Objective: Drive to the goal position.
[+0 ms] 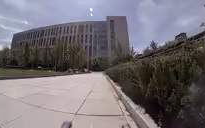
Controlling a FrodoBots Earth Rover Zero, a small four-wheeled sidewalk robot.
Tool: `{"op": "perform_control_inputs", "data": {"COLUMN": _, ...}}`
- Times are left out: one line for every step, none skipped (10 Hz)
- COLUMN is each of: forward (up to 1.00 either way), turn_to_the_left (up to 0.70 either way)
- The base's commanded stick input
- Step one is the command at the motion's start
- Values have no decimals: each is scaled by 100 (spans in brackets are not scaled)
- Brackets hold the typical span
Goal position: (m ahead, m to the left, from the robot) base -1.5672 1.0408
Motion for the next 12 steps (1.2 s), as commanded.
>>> {"op": "perform_control_inputs", "data": {"forward": 1, "turn_to_the_left": 0}}
{"op": "perform_control_inputs", "data": {"forward": 4, "turn_to_the_left": 0}}
{"op": "perform_control_inputs", "data": {"forward": 2, "turn_to_the_left": 0}}
{"op": "perform_control_inputs", "data": {"forward": 0, "turn_to_the_left": 0}}
{"op": "perform_control_inputs", "data": {"forward": 2, "turn_to_the_left": 0}}
{"op": "perform_control_inputs", "data": {"forward": 4, "turn_to_the_left": 0}}
{"op": "perform_control_inputs", "data": {"forward": 2, "turn_to_the_left": 0}}
{"op": "perform_control_inputs", "data": {"forward": 0, "turn_to_the_left": 0}}
{"op": "perform_control_inputs", "data": {"forward": 0, "turn_to_the_left": 0}}
{"op": "perform_control_inputs", "data": {"forward": 4, "turn_to_the_left": 0}}
{"op": "perform_control_inputs", "data": {"forward": 1, "turn_to_the_left": 0}}
{"op": "perform_control_inputs", "data": {"forward": 0, "turn_to_the_left": 0}}
